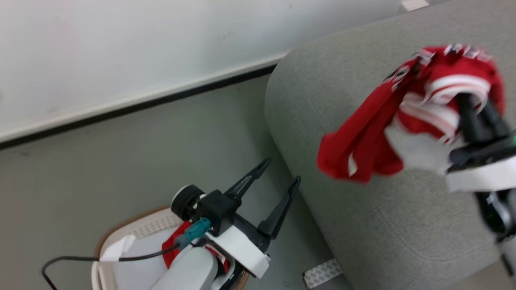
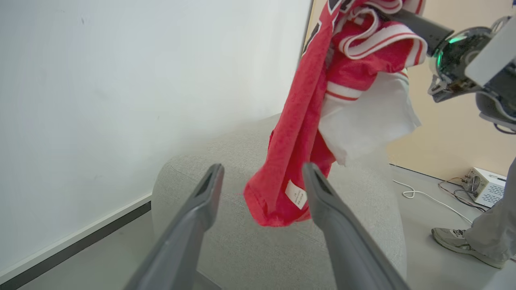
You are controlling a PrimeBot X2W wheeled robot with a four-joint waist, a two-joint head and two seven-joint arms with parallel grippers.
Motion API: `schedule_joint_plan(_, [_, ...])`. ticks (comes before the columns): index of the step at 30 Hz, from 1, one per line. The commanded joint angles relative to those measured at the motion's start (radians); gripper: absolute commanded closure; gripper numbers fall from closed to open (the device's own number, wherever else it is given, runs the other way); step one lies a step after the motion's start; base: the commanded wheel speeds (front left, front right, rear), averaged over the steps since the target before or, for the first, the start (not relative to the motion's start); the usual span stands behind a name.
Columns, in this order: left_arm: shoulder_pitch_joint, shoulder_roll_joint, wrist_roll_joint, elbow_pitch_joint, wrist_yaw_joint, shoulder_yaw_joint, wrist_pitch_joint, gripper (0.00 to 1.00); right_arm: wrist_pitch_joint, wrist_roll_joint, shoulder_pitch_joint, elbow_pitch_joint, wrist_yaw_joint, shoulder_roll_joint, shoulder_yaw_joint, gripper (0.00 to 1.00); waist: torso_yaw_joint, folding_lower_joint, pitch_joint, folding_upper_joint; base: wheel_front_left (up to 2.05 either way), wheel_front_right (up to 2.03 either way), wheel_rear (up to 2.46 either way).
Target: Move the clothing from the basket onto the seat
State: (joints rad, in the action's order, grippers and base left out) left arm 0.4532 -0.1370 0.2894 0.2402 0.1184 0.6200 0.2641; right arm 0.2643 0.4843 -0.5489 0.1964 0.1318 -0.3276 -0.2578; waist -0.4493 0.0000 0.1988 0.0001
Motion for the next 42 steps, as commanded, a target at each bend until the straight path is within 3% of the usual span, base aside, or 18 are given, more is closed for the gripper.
schedule_joint_plan(1, [0.023,-0.012,-0.016,0.000,0.003,0.001,0.000,0.00,0.000,0.020,-0.051,0.014,-0.002,-0.024,0.017,1.00,0.043,0.0000,0.067,-0.0001,0.00,0.00,0.00])
schedule_joint_plan(12, [0.132,-0.041,-0.041,-0.037,0.005,0.021,-0.031,0.00,0.000,0.112,-0.372,0.204,-0.002,-0.214,0.099,1.00,0.146,0.0000,0.306,-0.0001,0.00,0.00,0.00])
schedule_joint_plan(19, [0.175,-0.058,-0.055,-0.054,-0.002,0.017,-0.042,0.00,-0.006,0.102,-0.533,0.467,-0.002,-0.293,0.061,1.00,0.184,0.0000,0.413,-0.0001,0.00,0.00,0.00])
schedule_joint_plan(24, [0.189,-0.076,-0.061,-0.071,-0.008,0.012,-0.053,0.00,-0.060,0.091,-0.602,0.676,-0.002,-0.298,-0.008,1.00,0.201,0.0000,0.461,-0.0001,0.00,0.00,0.00])
schedule_joint_plan(33, [0.190,-0.090,-0.058,-0.081,-0.019,0.013,-0.059,0.00,-0.264,0.174,-0.622,0.868,-0.002,-0.266,-0.102,1.00,0.209,0.0000,0.491,-0.0001,0.00,0.00,0.00])
schedule_joint_plan(34, [0.190,-0.091,-0.056,-0.081,-0.021,0.012,-0.059,0.00,-0.272,0.183,-0.625,0.872,-0.002,-0.264,-0.110,0.91,0.207,0.0000,0.490,-0.0001,0.00,0.00,0.00])
schedule_joint_plan(36, [0.187,-0.095,-0.050,-0.079,-0.022,0.009,-0.057,0.00,-0.287,0.201,-0.627,0.871,-0.002,-0.260,-0.132,0.58,0.203,0.0000,0.485,-0.0001,0.00,0.00,0.00])
schedule_joint_plan(37, [0.184,-0.096,-0.048,-0.076,-0.024,0.009,-0.056,0.00,-0.293,0.209,-0.627,0.869,-0.002,-0.258,-0.146,0.26,0.201,0.0000,0.479,-0.0001,0.00,0.00,0.00])
schedule_joint_plan(38, [0.182,-0.098,-0.047,-0.073,-0.024,0.010,-0.055,0.00,-0.300,0.218,-0.627,0.866,-0.002,-0.259,-0.157,0.01,0.199,0.0000,0.472,-0.0001,0.00,0.00,0.00])
schedule_joint_plan(42, [0.172,-0.105,-0.041,-0.060,-0.023,0.012,-0.047,0.00,-0.329,0.247,-0.610,0.852,-0.002,-0.273,-0.209,0.00,0.194,0.0000,0.422,-0.0001,0.00,0.00,0.00])
